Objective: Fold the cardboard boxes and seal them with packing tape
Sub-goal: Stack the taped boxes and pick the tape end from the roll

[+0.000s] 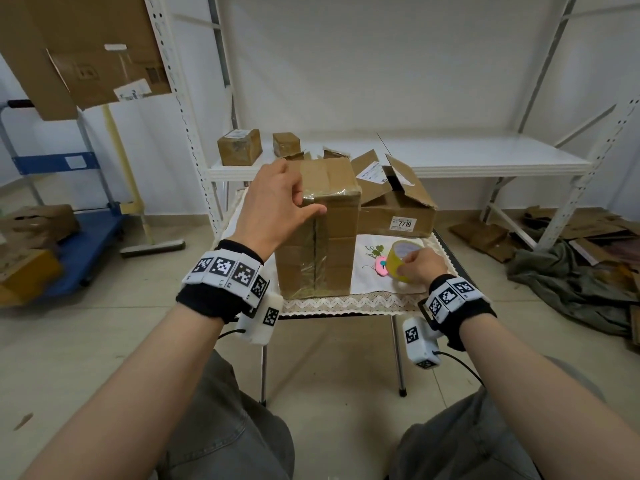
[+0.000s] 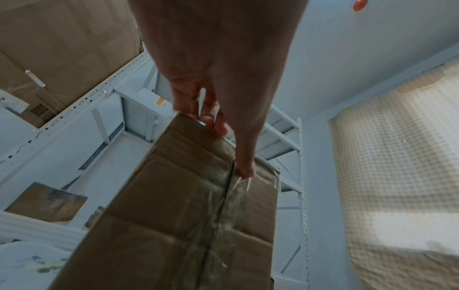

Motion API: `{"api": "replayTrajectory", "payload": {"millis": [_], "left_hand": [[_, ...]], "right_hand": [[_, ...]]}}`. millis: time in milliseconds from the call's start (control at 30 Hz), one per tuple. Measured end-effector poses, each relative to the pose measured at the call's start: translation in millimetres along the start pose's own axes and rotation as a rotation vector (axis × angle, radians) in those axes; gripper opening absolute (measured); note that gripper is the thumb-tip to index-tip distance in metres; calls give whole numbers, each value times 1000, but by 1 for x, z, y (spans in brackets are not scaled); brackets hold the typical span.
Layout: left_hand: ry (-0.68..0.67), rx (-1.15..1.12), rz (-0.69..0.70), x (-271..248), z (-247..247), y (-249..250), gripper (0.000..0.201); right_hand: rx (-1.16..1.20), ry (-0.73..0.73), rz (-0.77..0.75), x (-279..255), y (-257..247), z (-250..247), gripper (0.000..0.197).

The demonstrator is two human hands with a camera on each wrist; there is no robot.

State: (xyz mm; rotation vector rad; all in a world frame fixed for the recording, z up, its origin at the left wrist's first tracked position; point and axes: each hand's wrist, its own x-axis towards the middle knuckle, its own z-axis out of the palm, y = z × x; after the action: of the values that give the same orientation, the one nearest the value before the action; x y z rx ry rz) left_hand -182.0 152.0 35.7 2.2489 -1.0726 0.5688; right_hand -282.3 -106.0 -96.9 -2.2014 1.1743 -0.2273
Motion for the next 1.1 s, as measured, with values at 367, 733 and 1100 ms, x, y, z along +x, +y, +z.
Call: {"api": "replayTrajectory", "payload": {"millis": [367,733,1100], "left_hand": [[-159,32,-25,21,-33,-6,21],[-42,79,102,-6,-19,-9,27],[-57,17,78,-5,-12,-15,32]], "right_hand": [[514,-31,-972,-84,-129,-54,25],[382,-9,-964,-81,-132,-46,19],[384,-16,-940,-82,-129,-45,20]]}}
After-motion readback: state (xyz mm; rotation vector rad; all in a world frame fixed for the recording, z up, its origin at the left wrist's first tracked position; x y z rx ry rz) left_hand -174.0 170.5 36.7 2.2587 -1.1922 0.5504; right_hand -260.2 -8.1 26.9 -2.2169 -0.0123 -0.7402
